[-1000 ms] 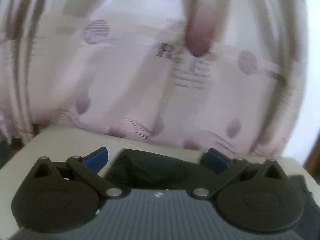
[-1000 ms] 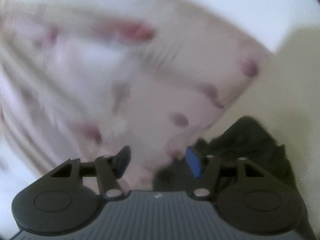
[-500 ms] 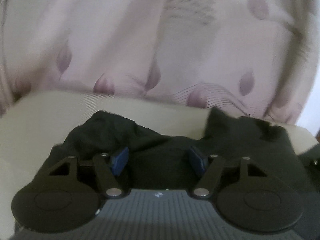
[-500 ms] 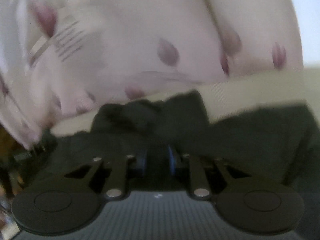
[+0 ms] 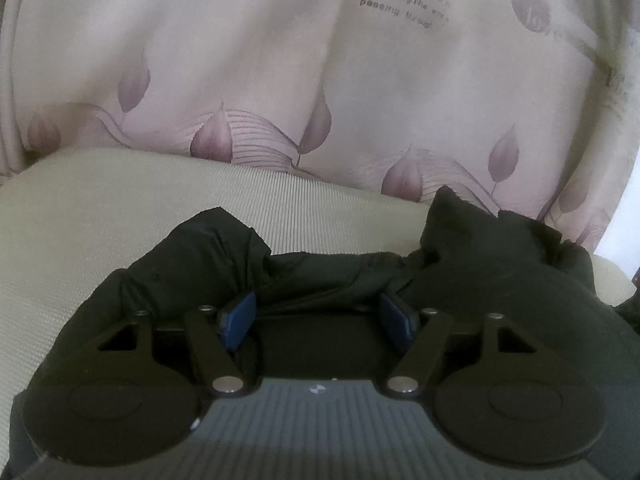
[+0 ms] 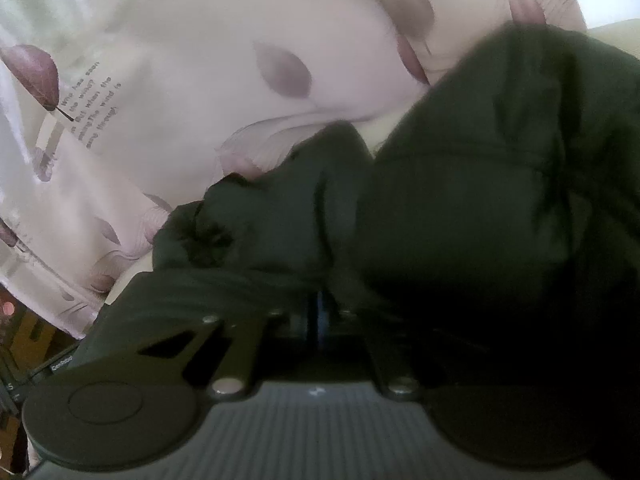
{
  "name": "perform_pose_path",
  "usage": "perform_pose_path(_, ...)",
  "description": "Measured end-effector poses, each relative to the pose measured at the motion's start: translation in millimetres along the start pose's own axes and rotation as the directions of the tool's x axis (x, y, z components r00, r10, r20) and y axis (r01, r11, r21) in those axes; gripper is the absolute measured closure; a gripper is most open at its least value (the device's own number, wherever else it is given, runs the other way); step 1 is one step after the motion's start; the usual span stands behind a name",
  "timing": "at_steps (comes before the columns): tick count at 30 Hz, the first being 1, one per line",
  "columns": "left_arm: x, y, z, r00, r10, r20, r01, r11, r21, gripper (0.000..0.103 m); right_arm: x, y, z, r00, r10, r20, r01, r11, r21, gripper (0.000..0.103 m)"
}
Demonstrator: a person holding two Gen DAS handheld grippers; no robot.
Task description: Fold large clothes
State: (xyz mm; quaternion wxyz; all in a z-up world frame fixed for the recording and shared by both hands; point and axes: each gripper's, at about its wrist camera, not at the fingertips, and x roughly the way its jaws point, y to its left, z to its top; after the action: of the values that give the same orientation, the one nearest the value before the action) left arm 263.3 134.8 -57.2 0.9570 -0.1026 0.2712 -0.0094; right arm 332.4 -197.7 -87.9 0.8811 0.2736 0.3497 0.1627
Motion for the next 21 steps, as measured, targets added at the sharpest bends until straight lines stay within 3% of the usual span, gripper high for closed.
perform_pose_path(9, 5, 2, 1, 0.999, -0.005, -0.032, 0.004, 1.0, -0.02, 0.033, 6, -5, 3, 1.0, 0.001, -0.007, -0.001, 1.0, 0.027, 0.103)
perform_pose_path(14, 4, -1, 1, 0.999, 0.009, -0.031, -0.009, 1.0, -0.01, 0.033, 1, -11, 10, 0.998, 0.048, -0.027, -0.045, 0.994, 0.099, 0.103)
perform_pose_path(17, 4, -2, 1, 0.999, 0.012, -0.032, -0.012, 1.0, -0.007, 0.033, -21, -13, 20, 0.995, 0.096, -0.023, -0.092, 0.984, 0.151, 0.102)
perform_pose_path(21, 4, -2, 2, 0.999, 0.012, -0.031, -0.012, 1.0, -0.006, 0.033, -67, -8, 35, 0.997, 0.027, 0.066, -0.029, 0.999, 0.031, 0.101)
